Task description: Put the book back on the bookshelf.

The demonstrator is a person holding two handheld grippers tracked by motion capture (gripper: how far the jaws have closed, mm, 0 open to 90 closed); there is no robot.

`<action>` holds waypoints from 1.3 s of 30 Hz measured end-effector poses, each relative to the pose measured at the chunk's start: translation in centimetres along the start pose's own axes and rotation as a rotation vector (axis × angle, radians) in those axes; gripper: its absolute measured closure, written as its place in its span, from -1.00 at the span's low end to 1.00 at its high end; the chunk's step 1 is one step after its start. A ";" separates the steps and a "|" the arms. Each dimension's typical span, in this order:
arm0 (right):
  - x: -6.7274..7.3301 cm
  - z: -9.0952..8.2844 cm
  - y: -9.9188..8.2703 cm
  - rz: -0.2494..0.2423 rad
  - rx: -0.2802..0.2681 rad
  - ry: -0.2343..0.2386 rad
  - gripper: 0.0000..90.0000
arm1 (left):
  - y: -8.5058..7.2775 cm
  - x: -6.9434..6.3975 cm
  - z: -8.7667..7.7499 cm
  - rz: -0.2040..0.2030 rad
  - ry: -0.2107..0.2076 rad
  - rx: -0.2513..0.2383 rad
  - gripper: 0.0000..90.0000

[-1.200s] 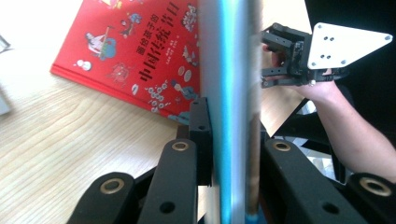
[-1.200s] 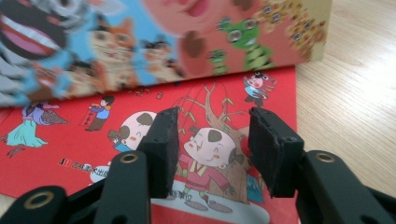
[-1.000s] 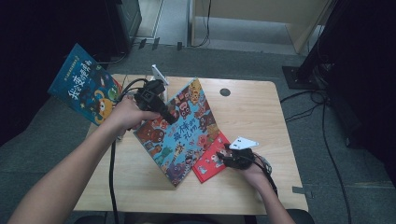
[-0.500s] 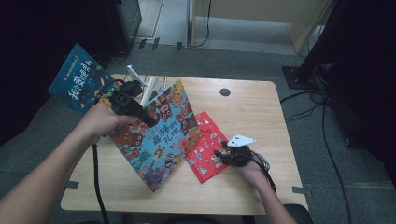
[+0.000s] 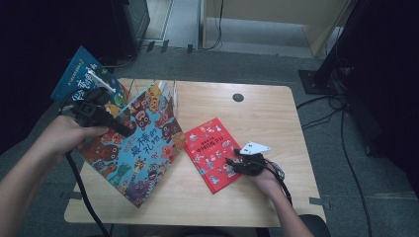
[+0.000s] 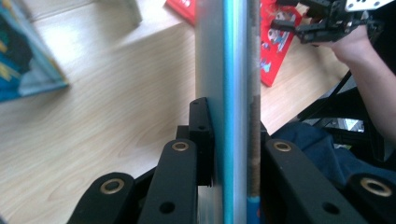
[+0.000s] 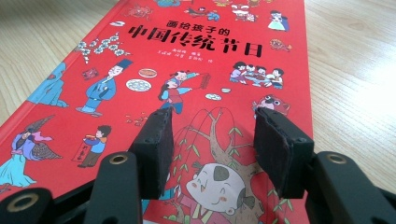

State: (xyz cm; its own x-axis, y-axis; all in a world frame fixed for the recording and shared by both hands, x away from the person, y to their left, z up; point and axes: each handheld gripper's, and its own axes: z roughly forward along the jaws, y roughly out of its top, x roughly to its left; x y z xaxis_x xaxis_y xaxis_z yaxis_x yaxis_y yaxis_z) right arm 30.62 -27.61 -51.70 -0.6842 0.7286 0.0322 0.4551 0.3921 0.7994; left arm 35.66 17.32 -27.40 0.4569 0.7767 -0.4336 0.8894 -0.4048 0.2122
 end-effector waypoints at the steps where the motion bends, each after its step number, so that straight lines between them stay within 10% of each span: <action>1: 0.0 0.0 0.0 -0.001 -0.001 0.001 0.06 | -0.3 0.2 -0.2 -0.005 0.004 0.001 0.81; 24: 0.1 0.1 -0.2 0.004 -0.015 -0.001 0.04 | -4.2 4.2 -3.7 -0.113 0.007 -0.054 0.82; 39: 0.1 0.1 -0.1 0.006 -0.010 0.002 0.04 | -6.8 7.5 -6.9 -0.235 0.091 -0.112 0.81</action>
State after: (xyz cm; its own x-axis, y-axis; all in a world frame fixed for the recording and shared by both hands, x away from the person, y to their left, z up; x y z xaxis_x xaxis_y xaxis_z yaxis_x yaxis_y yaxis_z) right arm 30.59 -27.51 -51.85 -0.6825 0.7298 0.0382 0.4534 0.3819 0.8054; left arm 33.13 29.25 -26.07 0.2328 0.8851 -0.4030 0.9645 -0.1569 0.2126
